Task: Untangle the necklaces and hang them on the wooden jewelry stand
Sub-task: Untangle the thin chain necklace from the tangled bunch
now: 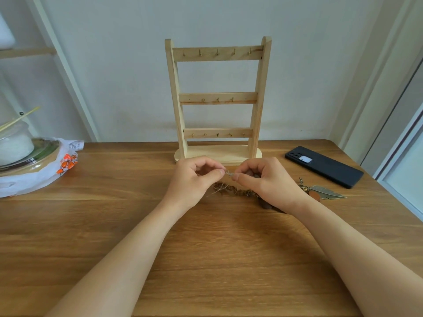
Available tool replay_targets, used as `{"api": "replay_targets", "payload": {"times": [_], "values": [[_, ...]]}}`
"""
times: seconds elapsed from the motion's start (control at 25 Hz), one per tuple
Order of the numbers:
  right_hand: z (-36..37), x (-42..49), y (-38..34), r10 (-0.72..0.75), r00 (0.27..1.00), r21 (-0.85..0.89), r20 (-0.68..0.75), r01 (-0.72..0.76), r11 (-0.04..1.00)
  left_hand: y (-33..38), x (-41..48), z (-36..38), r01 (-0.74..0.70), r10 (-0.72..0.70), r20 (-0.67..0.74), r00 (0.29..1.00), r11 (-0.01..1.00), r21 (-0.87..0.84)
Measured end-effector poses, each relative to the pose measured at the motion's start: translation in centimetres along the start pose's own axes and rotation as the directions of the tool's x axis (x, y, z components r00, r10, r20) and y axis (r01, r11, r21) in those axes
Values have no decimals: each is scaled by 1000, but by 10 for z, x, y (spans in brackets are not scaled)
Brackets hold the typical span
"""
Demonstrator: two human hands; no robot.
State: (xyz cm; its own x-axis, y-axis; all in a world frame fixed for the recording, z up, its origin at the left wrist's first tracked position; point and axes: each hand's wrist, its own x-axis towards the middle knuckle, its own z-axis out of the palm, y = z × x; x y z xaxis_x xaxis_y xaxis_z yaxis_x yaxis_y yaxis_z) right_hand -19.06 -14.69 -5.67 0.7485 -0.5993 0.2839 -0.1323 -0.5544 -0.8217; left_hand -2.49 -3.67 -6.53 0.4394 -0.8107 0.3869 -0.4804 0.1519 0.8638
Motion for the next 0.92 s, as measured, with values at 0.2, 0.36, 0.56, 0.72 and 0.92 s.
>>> {"api": "replay_targets", "payload": {"times": [0.2,0.36,0.56,0.72,0.92], "values": [[0,2,4,3,999,-43,-40,-5,999,-1,2,1,193,-168,189,967,974,-122],[-2,3,5,10,999,-23,-33,-11,1000,2,0,2,97,-86,173,981,994,-58],[0,4,10,8,1000,-24,-11,-8,1000,0,2,0,167,-138,203,969,977,-135],[-3,6,15,33,999,-52,-33,-35,998,1,6,-7,298,-190,247,950,783,-547],[-2,9,17,52,996,-5,-67,-52,999,-4,10,-8,282,-414,-20,910,655,-701]]}}
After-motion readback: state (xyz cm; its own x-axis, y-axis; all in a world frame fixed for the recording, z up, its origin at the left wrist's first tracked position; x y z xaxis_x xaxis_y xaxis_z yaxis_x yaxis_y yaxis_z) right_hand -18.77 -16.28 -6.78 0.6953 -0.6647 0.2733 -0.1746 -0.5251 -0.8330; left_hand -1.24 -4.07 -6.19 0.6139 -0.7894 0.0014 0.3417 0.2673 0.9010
